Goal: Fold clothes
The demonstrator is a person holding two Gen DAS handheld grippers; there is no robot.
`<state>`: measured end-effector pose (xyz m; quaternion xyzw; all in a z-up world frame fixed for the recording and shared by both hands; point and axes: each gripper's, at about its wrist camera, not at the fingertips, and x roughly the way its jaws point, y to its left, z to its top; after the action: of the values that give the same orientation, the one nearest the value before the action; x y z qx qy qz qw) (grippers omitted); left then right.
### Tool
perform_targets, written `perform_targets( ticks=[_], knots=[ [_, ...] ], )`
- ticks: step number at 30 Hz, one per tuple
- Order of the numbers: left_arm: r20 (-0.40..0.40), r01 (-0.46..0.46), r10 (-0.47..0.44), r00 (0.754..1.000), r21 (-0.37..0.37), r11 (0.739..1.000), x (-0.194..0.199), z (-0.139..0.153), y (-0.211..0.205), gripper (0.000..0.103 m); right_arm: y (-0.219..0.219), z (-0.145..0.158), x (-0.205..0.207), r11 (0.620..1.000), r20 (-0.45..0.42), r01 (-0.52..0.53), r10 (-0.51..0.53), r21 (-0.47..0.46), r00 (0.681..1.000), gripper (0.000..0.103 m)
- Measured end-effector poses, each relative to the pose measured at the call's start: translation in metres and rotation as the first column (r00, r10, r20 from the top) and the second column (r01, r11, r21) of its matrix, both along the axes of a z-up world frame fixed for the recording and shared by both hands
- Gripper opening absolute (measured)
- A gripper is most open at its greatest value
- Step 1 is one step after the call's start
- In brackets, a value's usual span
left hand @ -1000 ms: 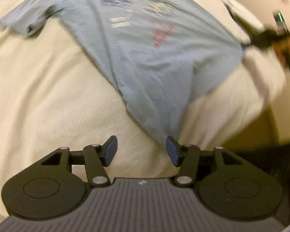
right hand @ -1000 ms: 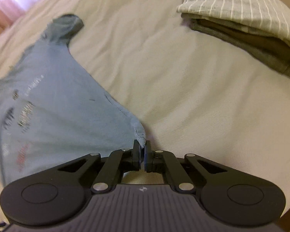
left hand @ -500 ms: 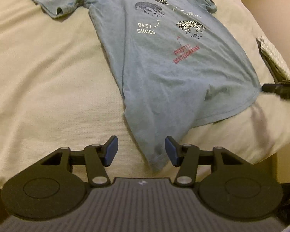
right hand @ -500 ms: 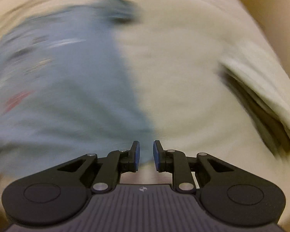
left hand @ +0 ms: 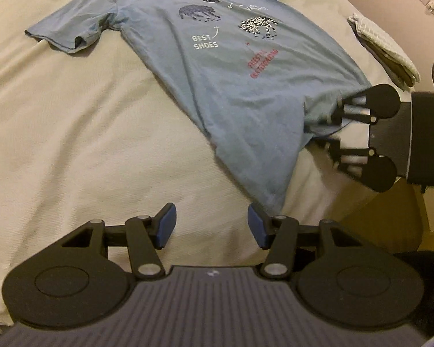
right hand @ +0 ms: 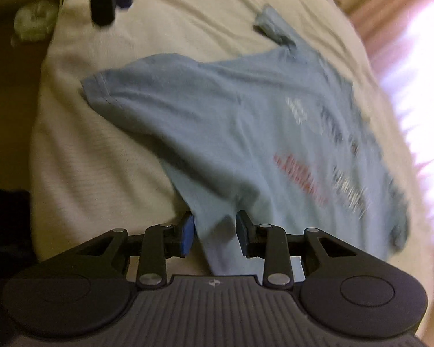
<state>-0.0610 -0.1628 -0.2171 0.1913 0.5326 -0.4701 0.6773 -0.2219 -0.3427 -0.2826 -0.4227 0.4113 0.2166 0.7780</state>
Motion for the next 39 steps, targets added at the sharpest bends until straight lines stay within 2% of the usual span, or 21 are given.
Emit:
perform_targets(
  ticks=[2,5,8,13,17,18,19,21,23,24,26,28,31,32,33,34,35,36,37,38,39],
  knots=[
    [-0.009,0.0,0.0,1.0,-0.006,1.0,0.003,-0.003,0.004,0.049,0.003,-0.002,0.005,1.0,-0.033,0.001,-0.001,0.008,0.999,0.0],
    [-0.02,0.012,-0.012,1.0,-0.016,1.0,0.005,-0.008,0.005,0.05,0.0,0.011,-0.001,0.999,-0.064,0.017,-0.015,0.032,0.998,0.0],
    [-0.027,0.024,-0.024,0.999,-0.026,0.999,0.006,-0.013,-0.001,0.05,-0.015,0.025,-0.027,1.0,-0.093,-0.013,0.015,0.024,0.996,0.0],
    [-0.038,0.019,-0.02,0.999,-0.027,0.999,0.014,-0.022,-0.02,0.05,-0.035,0.02,-0.041,0.999,-0.187,0.048,-0.051,-0.025,0.981,0.0],
    [-0.038,0.019,-0.02,0.999,-0.017,1.0,0.022,-0.029,-0.037,0.05,-0.027,0.03,-0.045,0.997,-0.16,0.074,-0.071,0.016,0.985,0.0],
    [-0.051,0.014,-0.015,0.999,-0.018,1.0,0.026,-0.031,-0.041,0.05,-0.021,0.029,-0.045,0.998,-0.146,0.066,-0.062,0.023,0.987,0.004],
    [-0.059,0.015,-0.016,0.998,-0.015,1.0,0.028,-0.032,-0.046,0.049,-0.015,0.029,-0.044,0.998,-0.133,0.058,-0.054,0.03,0.99,0.021],
    [-0.008,0.075,-0.076,0.997,-0.007,0.997,0.022,-0.029,-0.055,0.049,-0.003,0.028,-0.044,0.998,-0.107,0.041,-0.037,0.042,0.994,0.042],
    [0.098,0.238,-0.234,0.967,-0.026,0.971,0.002,-0.018,-0.063,0.049,0.007,0.021,-0.042,1.0,-0.099,0.013,-0.01,0.029,0.995,0.043],
    [0.141,0.322,-0.314,0.939,-0.037,0.946,-0.011,-0.012,-0.065,0.049,0.01,0.017,-0.042,1.0,-0.099,0.0,0.001,0.018,0.995,0.043],
    [0.201,0.474,-0.46,0.865,-0.021,0.88,-0.039,-0.006,-0.068,0.049,0.008,0.013,-0.04,1.0,-0.102,-0.004,0.005,0.018,0.995,0.043],
    [0.26,0.596,-0.582,0.771,0.029,0.803,-0.069,-0.007,-0.069,0.049,-0.002,0.015,-0.037,0.999,-0.105,0.027,-0.022,0.043,0.994,0.041],
    [0.295,0.664,-0.669,0.682,0.134,0.736,-0.099,-0.02,-0.067,0.043,-0.022,0.024,-0.032,0.993,-0.11,0.093,-0.085,0.077,0.99,0.041],
    [0.252,0.619,-0.624,0.74,0.107,0.778,-0.097,-0.02,-0.066,0.043,-0.031,0.027,-0.032,0.99,-0.112,0.12,-0.111,0.078,0.987,0.041],
    [0.182,0.538,-0.538,0.823,0.056,0.841,-0.088,-0.018,-0.064,0.044,-0.04,0.031,-0.032,0.985,-0.114,0.151,-0.142,0.079,0.983,0.041],
    [0.11,0.439,-0.438,0.892,0.014,0.898,-0.077,-0.017,-0.06,0.045,-0.052,0.035,-0.03,0.976,-0.12,0.199,-0.188,0.091,0.975,0.041],
    [0.024,0.319,-0.319,0.948,-0.018,0.948,-0.065,-0.018,-0.054,0.045,-0.068,0.04,-0.028,0.956,-0.133,0.268,-0.253,0.116,0.958,0.041],
    [-0.066,0.192,-0.194,0.979,-0.038,0.981,-0.053,-0.02,-0.048,0.045,-0.084,0.046,-0.026,0.931,-0.146,0.336,-0.316,0.139,0.937,0.041],
    [-0.157,0.067,-0.073,0.985,-0.044,0.997,-0.042,-0.025,-0.041,0.045,-0.099,0.051,-0.024,0.901,-0.162,0.402,-0.378,0.162,0.912,0.041],
    [-0.221,-0.032,0.023,0.975,-0.036,0.999,-0.035,-0.031,-0.035,0.045,-0.116,0.055,-0.021,0.865,-0.176,0.468,-0.44,0.182,0.881,0.041],
    [-0.276,-0.133,0.124,0.953,-0.015,0.991,-0.029,-0.038,-0.03,0.045,-0.133,0.058,-0.019,0.821,-0.189,0.535,-0.503,0.2,0.843,0.041]
  ],
)
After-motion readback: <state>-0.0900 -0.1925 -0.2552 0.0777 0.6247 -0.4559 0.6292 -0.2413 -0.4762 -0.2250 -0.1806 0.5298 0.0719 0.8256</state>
